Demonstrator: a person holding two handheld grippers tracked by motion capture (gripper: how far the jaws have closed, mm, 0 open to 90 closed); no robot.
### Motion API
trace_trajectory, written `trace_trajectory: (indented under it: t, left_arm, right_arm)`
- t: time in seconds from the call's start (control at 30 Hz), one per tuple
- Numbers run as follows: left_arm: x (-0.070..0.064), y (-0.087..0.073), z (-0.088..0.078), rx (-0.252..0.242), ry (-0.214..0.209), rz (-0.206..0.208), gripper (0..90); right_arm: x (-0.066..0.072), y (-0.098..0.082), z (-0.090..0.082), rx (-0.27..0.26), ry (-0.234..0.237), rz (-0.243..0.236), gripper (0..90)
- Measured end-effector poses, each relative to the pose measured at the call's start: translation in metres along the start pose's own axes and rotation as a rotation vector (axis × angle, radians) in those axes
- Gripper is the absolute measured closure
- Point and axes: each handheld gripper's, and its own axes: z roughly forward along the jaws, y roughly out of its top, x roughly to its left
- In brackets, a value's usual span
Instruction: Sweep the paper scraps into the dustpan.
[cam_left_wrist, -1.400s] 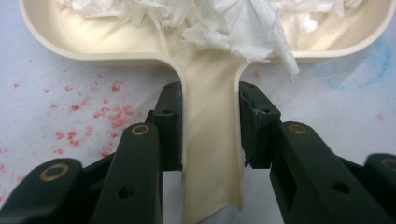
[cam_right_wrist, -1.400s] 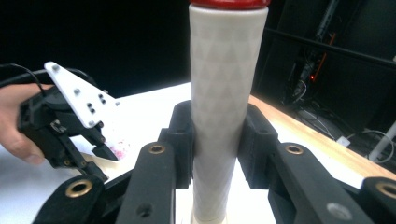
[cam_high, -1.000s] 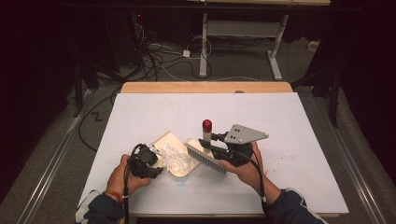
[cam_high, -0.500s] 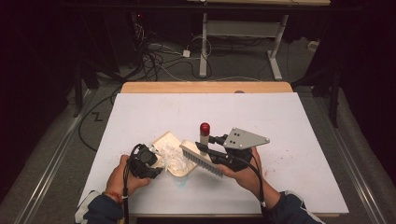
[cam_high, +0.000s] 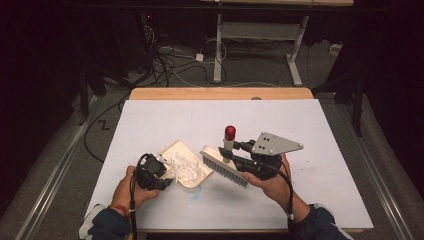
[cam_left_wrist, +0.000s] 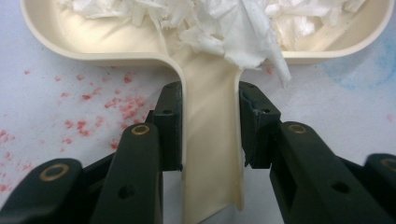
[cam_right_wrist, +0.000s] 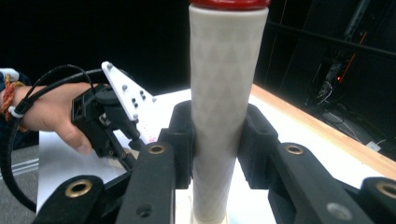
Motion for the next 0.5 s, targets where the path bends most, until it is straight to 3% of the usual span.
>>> trace_trajectory:
  t: [0.2, 0.5]
  left_arm:
    - [0.002, -0.002, -0.001, -0.002, 0.013, -0.011, 63.5]
    - [0.003, -0.005, -0.002, -0.016, 0.029, -0.029, 63.5]
  right_arm:
    - [-0.007, -0.002, -0.015, 0.009, -0.009, -0.003, 70.4]
    - [-0.025, -0.015, -0.055, 0.027, -0.036, 0.003, 70.4]
